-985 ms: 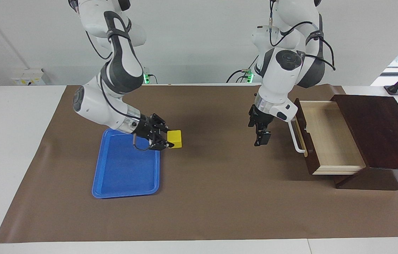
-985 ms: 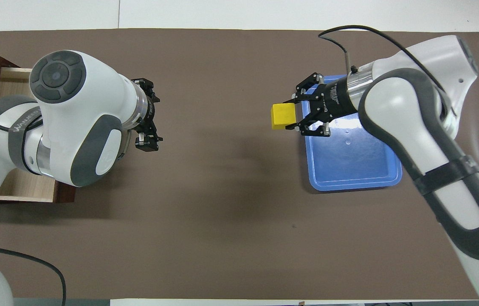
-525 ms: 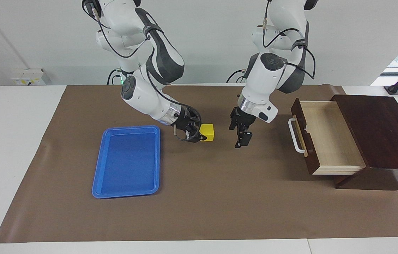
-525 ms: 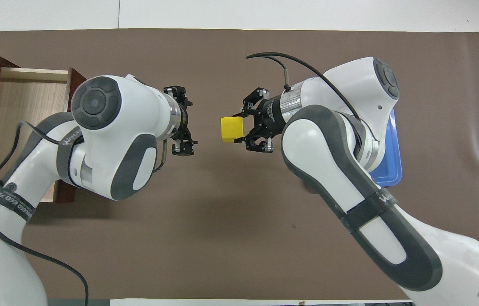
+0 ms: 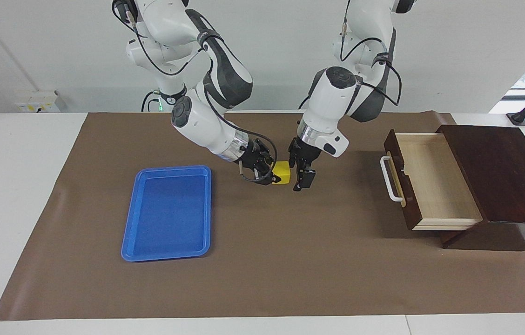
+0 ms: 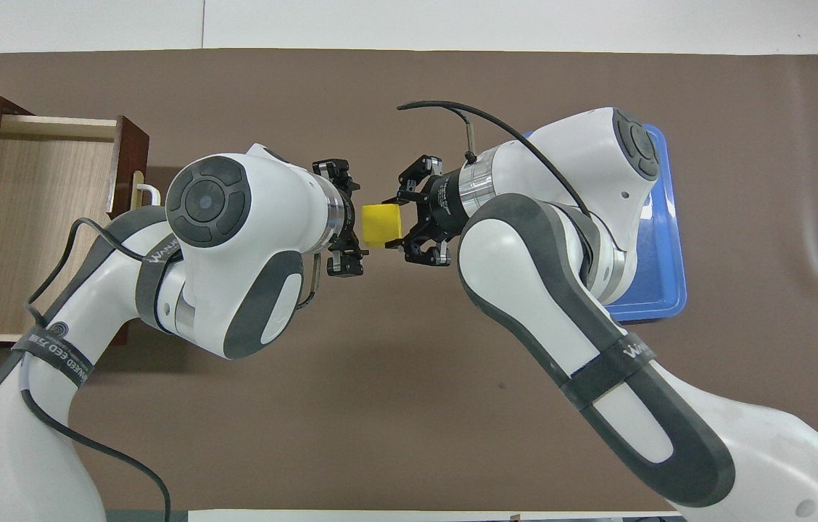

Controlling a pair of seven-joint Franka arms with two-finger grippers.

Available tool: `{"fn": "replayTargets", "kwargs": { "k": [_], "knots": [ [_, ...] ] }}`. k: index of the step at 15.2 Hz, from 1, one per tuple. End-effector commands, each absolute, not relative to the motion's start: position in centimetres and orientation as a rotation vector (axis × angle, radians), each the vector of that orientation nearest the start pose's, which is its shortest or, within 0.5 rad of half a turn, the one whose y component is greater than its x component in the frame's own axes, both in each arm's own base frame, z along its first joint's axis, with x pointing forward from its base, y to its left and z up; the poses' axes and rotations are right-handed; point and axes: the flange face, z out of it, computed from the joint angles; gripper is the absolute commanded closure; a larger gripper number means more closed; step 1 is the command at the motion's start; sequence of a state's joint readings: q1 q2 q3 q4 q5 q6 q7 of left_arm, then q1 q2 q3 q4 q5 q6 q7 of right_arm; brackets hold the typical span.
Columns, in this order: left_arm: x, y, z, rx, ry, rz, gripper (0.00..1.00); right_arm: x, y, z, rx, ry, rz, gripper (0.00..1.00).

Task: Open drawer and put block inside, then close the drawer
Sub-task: 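Carry the block toward the left gripper while the left gripper reaches it, then grasp the block with the left gripper while the right gripper releases it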

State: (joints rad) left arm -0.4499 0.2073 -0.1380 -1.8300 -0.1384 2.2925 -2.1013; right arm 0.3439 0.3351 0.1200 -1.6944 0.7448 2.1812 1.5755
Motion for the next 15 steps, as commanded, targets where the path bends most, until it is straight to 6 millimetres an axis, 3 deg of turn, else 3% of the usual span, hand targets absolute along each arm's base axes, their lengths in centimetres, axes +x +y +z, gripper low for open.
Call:
{"fn": "replayTargets", "kwargs": {
  "k": [1,4,5,6,8,15],
  "knots": [
    [52.12,-36.42,44.37,1.984,2.041,-0.133,0.0,59.2,31.51,42.86,-1.848,1.79,0.683,1.0],
    [51.92,-36.43,44.29,1.99,2.043,-0.136,0.03,59.23,31.52,42.93,-1.847,1.789,0.682,1.0],
    [51.91,-36.42,44.27,1.99,2.046,-0.136,0.17,59.23,31.53,42.93,-1.847,1.789,0.682,1.0],
    [51.75,-36.67,44.29,1.994,2.04,-0.137,0.37,59.21,31.53,42.92,-1.848,1.789,0.684,1.0],
    [51.75,-36.68,44.33,1.997,2.039,-0.137,1.0,59.22,31.55,42.99,-1.849,1.788,0.684,1.0],
    [52.02,-36.28,44.31,2.003,2.034,-0.133,1.0,59.23,31.49,43.13,-1.85,1.786,0.686,1.0]
  ]
}}
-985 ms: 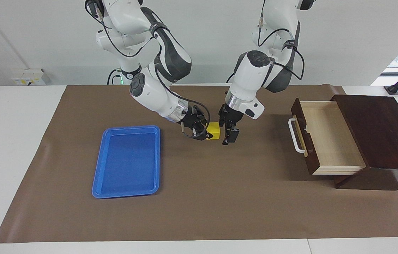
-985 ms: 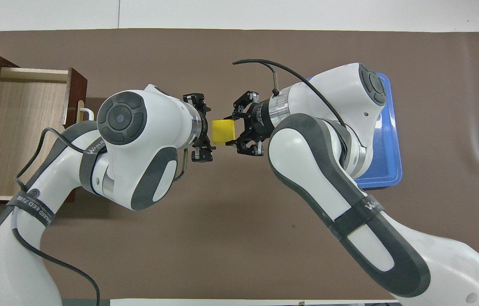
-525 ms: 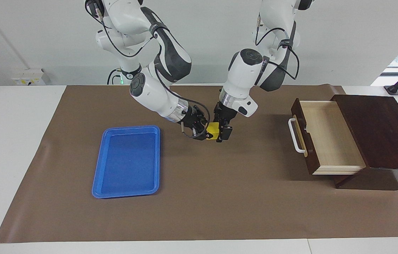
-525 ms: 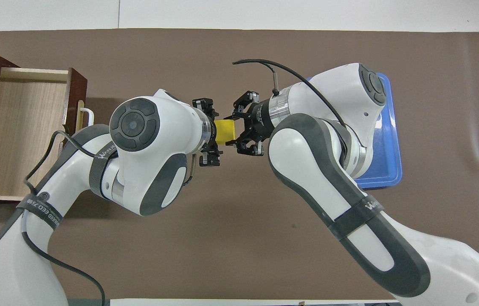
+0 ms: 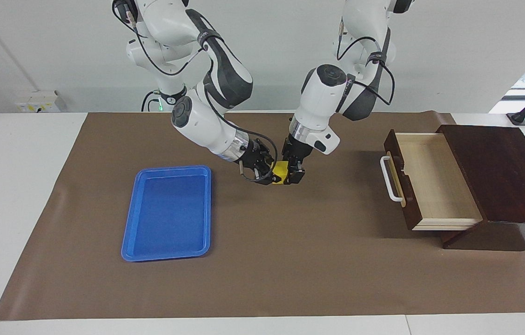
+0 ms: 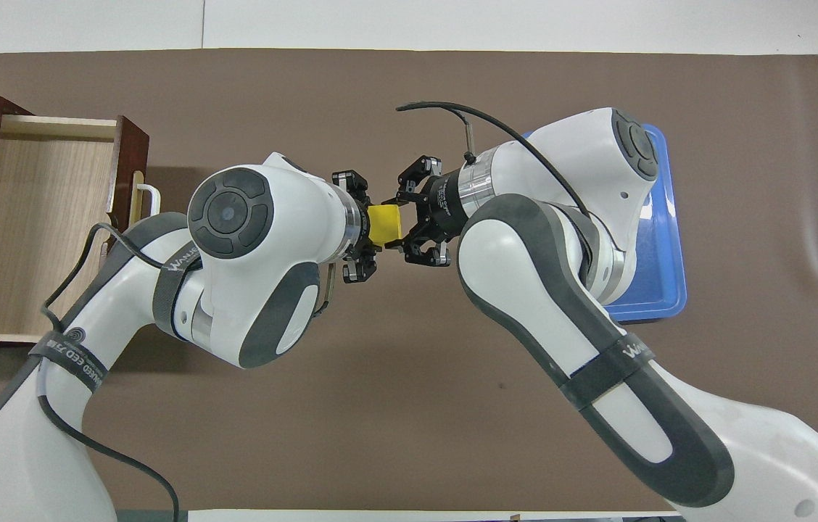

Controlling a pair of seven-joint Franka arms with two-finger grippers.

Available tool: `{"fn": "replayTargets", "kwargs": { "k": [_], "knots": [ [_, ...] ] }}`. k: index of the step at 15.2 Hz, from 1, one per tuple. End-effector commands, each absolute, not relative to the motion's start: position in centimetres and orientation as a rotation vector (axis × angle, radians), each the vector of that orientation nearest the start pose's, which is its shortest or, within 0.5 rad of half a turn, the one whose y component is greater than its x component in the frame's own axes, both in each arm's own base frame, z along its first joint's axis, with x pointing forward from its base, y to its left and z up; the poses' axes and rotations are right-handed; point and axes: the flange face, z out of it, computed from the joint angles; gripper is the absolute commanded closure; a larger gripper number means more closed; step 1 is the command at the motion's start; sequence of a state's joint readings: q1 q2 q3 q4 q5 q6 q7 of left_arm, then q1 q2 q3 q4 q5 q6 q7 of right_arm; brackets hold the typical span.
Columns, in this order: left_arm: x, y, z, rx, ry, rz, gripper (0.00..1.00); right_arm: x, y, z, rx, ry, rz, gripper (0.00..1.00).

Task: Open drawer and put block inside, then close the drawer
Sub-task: 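Grasp the block with the left gripper while the right gripper releases it, then lower the block into the drawer with the left gripper while the right gripper withdraws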

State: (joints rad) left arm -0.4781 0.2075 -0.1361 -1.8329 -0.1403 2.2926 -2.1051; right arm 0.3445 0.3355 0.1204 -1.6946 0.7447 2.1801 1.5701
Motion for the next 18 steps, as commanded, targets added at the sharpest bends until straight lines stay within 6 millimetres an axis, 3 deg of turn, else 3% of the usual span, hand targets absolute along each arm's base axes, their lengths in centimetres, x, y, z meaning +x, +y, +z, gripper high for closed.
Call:
{"fn": "replayTargets", "kwargs": {
  "k": [1,2,3,5,6,9,11,13,14,18],
  "knots": [
    [52.1,-36.1,44.3,2.002,2.035,-0.132,1.0,59.2,31.4,43.2,-1.846,1.79,0.69,1.0],
    [52.1,-36.1,44.3,2.003,2.036,-0.133,1.0,59.2,31.4,43.3,-1.835,1.804,0.691,0.24],
    [52.2,-35.9,44.2,2.008,2.043,-0.136,1.0,59.3,31.2,43.3,-1.823,1.821,0.693,0.0],
    [52.8,-34.5,44.3,2.042,2.062,-0.145,1.0,59.4,30.9,43.6,-1.818,1.825,0.697,0.0],
    [53.8,-32.8,44.8,2.076,2.07,-0.15,1.0,59.4,30.8,43.6,-1.816,1.826,0.696,0.0],
    [56.8,-25.3,47.2,2.127,2.103,-0.167,1.0,59.5,29.9,44.5,-1.814,1.825,0.687,0.0],
    [58.0,-19.1,50.0,2.119,2.11,-0.151,1.0,60.4,26.7,45.7,-1.861,1.823,0.625,0.0],
    [58.2,-12.6,52.5,2.165,2.056,-0.151,1.0,60.4,23.9,46.9,-2.017,1.759,0.52,0.0],
    [58.4,-9.5,52.8,2.159,2.049,-0.183,1.0,60.5,22.0,47.4,-2.098,1.713,0.501,0.0],
    [58.2,-0.4,52.8,2.13,2.076,-0.173,1.0,59.5,13.7,50.0,-2.426,1.362,0.443,0.0]
  ]
}}
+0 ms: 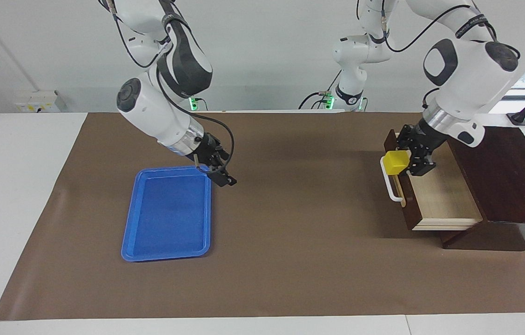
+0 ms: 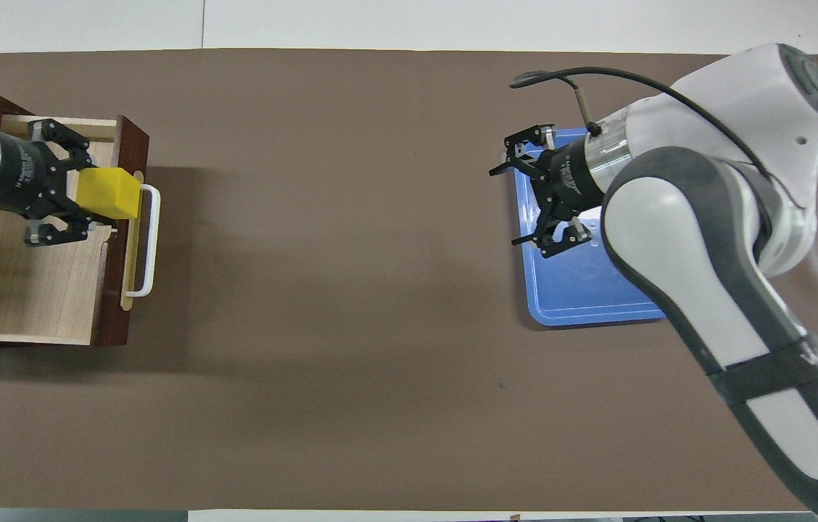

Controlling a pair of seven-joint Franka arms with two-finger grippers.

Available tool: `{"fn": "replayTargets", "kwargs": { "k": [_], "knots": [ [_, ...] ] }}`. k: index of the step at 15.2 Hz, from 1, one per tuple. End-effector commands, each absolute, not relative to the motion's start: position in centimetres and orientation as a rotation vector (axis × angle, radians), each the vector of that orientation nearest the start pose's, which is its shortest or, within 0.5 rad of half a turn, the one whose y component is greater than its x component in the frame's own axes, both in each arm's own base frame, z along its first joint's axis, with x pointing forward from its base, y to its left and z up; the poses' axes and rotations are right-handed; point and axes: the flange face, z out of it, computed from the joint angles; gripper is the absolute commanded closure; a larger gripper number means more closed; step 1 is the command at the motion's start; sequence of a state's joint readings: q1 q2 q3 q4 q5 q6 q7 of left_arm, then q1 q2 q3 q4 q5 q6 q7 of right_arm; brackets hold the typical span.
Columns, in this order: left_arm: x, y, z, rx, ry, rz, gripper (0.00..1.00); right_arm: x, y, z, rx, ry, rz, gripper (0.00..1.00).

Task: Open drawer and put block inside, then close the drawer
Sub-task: 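Lower the block into the drawer with the left gripper while the right gripper withdraws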

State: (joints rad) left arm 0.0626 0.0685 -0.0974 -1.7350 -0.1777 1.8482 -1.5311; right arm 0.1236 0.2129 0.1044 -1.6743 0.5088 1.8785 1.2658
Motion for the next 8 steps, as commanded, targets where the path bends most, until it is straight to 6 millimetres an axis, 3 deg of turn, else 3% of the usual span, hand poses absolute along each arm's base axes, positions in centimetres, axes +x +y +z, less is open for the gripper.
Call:
{"fn": "replayTargets", "kwargs": {
  "k": [1,5,8],
  "knots": [
    [58.1,1.3,52.4,-2.343,-2.321,0.192,1.0,59.0,11.7,50.7,-2.538,1.239,0.403,0.0],
    [56.7,2.7,48.9,-2.342,-2.28,0.202,1.0,56.9,5.6,54.0,-2.843,0.775,0.278,0.0],
    [55.6,4.6,47.0,-2.347,-2.267,0.179,1.0,56.0,1.5,56.1,-3.056,0.273,0.16,0.0]
  ]
}}
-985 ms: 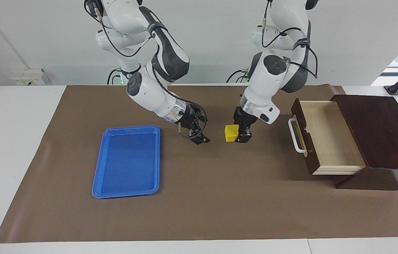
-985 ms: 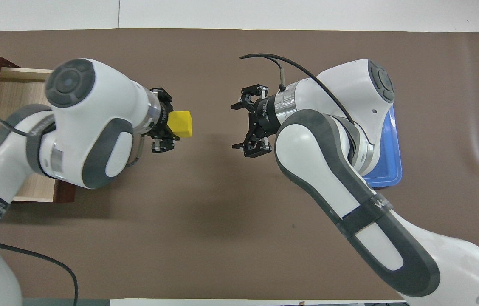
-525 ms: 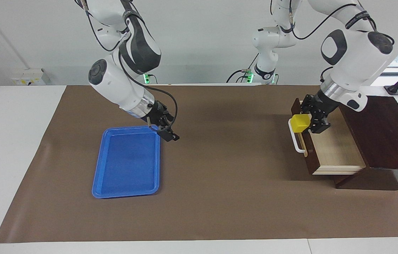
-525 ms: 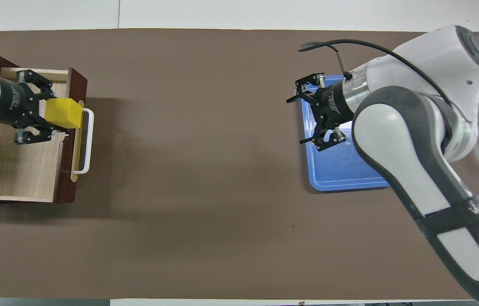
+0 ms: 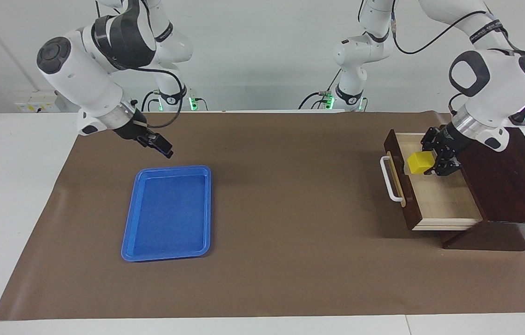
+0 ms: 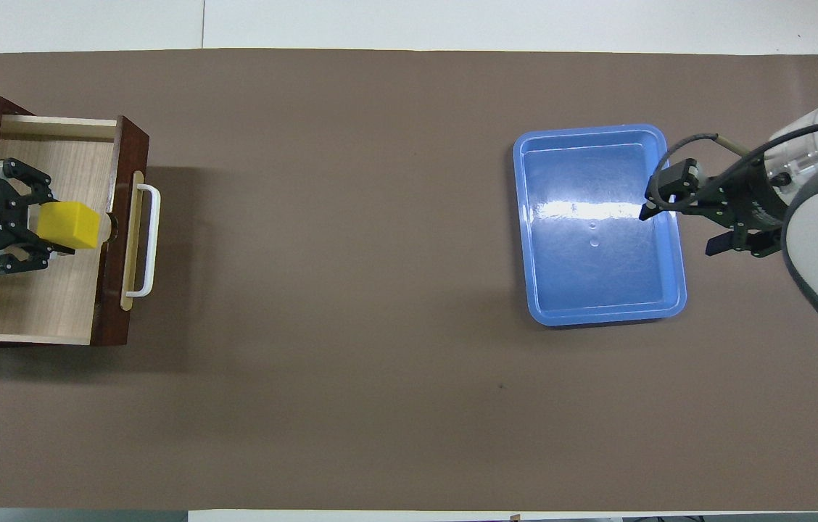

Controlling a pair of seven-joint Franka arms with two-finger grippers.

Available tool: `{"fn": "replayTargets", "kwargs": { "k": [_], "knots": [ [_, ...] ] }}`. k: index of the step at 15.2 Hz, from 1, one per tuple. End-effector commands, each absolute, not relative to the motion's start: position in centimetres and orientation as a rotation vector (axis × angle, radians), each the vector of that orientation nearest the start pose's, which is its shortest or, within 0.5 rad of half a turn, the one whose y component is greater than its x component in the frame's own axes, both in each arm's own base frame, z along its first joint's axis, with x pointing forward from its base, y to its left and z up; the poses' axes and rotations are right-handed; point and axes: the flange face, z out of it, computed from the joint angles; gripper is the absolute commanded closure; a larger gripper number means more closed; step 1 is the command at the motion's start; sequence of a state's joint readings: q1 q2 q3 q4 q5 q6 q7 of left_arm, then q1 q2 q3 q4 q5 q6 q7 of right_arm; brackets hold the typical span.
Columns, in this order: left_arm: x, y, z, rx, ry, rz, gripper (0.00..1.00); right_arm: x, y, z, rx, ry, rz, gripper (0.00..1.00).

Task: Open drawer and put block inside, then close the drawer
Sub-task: 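Lower the block into the drawer with the left gripper while the right gripper withdraws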

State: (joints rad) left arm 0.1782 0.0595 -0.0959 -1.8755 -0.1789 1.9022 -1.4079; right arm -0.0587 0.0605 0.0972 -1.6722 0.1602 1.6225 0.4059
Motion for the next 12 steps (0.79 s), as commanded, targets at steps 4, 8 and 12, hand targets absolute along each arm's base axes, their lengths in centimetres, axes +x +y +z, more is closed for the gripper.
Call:
{"fn": "replayTargets", "kwargs": {
  "k": [4,8,12],
  "knots": [
    [55.4,5.7,46.6,-2.352,-2.255,0.175,0.34,55.8,-3.2,60.9,-3.104,-0.061,0.053,0.0],
    [56.5,2.3,48.0,-2.372,-2.243,0.17,0.0,56.1,-4.4,64.2,-3.191,-0.246,-0.001,0.0],
    [56.3,-8.6,47.8,-2.449,-2.068,0.081,0.0,56.0,-4.2,61.5,-3.189,-0.179,0.054,0.0]
  ]
}}
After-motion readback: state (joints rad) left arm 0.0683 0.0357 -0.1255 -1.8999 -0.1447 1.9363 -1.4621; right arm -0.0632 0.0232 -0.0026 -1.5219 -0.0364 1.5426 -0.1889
